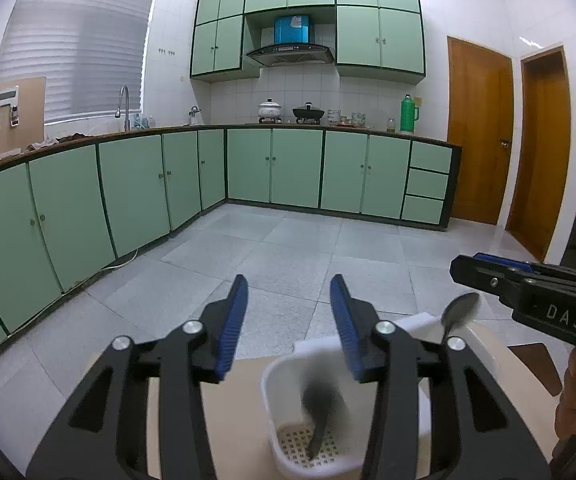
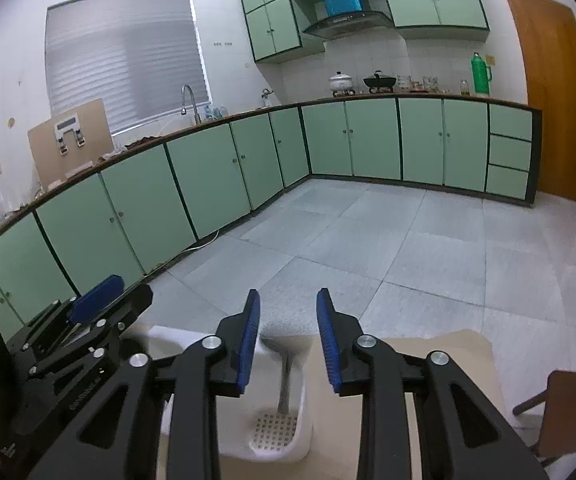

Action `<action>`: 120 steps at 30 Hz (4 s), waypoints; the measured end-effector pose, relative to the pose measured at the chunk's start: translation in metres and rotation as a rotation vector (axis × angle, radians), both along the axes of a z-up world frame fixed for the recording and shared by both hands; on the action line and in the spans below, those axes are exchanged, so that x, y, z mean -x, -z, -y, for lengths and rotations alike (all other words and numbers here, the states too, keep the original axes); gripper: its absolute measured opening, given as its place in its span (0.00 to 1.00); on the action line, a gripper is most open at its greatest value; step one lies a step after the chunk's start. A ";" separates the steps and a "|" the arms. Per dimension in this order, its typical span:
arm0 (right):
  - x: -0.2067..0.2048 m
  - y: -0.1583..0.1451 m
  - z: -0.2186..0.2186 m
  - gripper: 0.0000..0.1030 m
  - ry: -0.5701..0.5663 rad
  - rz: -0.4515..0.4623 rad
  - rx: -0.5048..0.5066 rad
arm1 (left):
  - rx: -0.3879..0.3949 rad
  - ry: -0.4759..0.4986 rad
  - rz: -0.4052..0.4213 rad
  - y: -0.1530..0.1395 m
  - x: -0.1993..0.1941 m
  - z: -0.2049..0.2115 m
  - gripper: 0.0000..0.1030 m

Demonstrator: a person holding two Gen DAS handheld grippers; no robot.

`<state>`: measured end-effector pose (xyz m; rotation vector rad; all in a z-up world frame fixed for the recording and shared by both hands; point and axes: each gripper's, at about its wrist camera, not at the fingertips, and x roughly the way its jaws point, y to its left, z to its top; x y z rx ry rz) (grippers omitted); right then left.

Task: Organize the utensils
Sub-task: 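Lift both spoons and drop them into the white utensil holder, then move the right gripper back to the chopsticks and grasp one wooden chopstick, then grasp a red-patterned chopstick with the left gripper while the right gripper holds its chopstick, then carry both chopsticks to the white holder and drop them in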

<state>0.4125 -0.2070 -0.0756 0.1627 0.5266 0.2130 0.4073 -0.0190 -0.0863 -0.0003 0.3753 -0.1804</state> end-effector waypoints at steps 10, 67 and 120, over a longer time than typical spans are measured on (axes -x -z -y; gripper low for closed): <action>0.080 0.006 0.014 0.51 -0.005 -0.036 -0.031 | 0.027 -0.005 -0.026 -0.012 0.074 -0.021 0.66; 0.291 0.132 -0.023 0.07 -0.088 -0.316 0.126 | -0.113 0.066 -0.523 0.123 0.276 -0.001 0.83; 0.282 -0.002 -0.001 0.06 -0.112 -0.056 0.034 | -0.032 0.045 -0.199 -0.020 0.274 -0.019 0.05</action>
